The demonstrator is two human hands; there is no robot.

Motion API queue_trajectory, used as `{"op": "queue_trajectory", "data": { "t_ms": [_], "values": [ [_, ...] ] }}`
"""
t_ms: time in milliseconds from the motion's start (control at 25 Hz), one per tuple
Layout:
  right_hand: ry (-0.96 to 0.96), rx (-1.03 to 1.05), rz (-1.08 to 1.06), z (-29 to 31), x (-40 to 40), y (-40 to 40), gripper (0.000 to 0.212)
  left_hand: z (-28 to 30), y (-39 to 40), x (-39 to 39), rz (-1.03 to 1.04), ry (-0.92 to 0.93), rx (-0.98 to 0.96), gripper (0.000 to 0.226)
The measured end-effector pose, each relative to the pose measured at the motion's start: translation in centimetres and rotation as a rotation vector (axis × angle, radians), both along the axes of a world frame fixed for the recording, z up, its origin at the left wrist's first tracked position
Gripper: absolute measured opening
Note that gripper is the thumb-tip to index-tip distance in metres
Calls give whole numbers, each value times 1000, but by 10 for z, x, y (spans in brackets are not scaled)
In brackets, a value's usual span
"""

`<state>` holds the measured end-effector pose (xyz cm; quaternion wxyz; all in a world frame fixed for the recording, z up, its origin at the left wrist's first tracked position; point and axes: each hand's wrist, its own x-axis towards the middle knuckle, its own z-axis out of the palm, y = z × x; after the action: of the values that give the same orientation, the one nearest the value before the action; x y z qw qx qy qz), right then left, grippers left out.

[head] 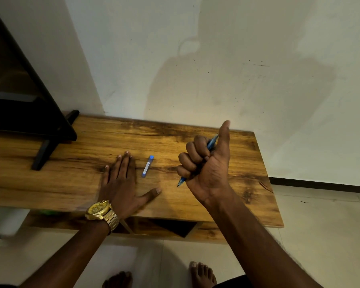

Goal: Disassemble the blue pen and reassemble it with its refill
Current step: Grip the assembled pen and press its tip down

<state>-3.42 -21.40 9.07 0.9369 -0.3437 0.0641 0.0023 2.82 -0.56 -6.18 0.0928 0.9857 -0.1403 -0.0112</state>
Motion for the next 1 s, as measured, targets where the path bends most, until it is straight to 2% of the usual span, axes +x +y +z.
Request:
{"op": "queue_trajectory", "data": {
  "t_ms": [200, 1000],
  "values": [
    [35, 78, -33, -1, 2, -2, 66, 1, 0, 0, 6, 12, 17, 144],
    [24, -6, -76, 1, 1, -5, 63, 6, -1, -2, 6, 32, 13, 145]
  ]
}}
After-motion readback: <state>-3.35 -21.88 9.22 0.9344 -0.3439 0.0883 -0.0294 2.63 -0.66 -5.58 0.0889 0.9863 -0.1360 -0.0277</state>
